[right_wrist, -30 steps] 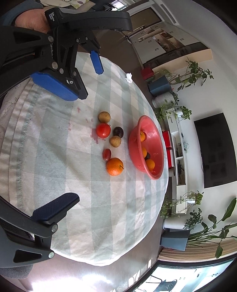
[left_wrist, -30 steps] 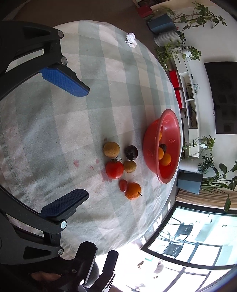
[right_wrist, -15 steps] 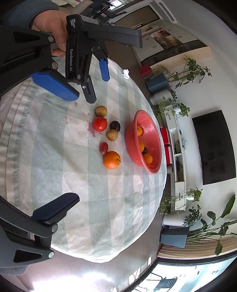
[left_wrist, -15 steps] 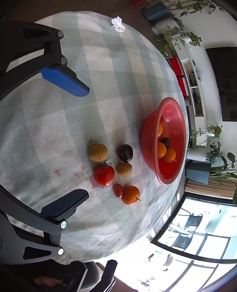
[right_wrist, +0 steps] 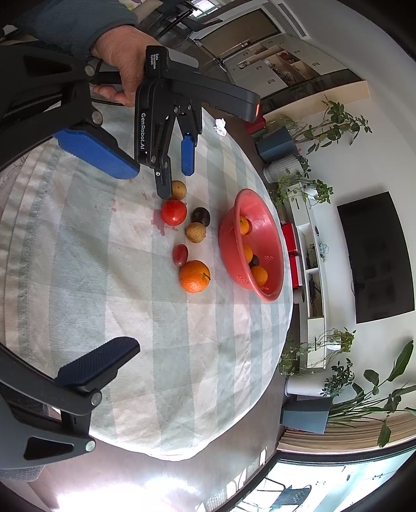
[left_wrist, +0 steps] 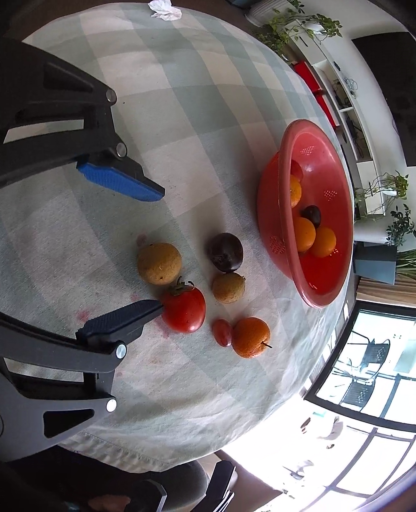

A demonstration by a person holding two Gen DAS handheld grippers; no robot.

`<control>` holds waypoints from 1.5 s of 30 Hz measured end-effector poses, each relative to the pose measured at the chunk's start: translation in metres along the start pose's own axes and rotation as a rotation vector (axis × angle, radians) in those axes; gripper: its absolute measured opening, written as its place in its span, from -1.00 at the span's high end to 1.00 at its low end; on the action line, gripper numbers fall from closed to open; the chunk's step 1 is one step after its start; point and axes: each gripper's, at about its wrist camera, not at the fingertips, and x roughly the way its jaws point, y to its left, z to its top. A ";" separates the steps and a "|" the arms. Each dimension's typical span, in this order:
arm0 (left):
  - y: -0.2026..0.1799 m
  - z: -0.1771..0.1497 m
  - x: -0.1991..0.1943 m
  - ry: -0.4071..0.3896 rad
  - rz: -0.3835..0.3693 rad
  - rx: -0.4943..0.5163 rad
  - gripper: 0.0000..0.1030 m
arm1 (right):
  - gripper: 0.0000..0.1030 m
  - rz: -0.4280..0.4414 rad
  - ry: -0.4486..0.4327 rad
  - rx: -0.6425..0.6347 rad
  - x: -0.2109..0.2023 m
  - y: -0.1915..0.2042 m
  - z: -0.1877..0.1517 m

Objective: Organize fruits
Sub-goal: 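Move the left tool to the brown round fruit and close on it, then grasp the red tomato with the right tool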

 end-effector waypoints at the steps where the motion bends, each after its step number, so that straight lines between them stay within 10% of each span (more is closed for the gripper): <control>1: 0.000 0.000 0.001 0.002 -0.004 0.001 -0.21 | -0.98 0.000 0.000 0.000 0.000 0.000 0.000; 22: 0.002 0.003 0.008 0.003 -0.097 0.063 0.51 | -0.81 0.005 0.011 -0.022 0.007 0.004 0.002; 45: 0.016 -0.038 -0.031 -0.091 -0.071 -0.132 0.51 | -0.53 0.099 0.165 -0.188 0.093 0.036 0.047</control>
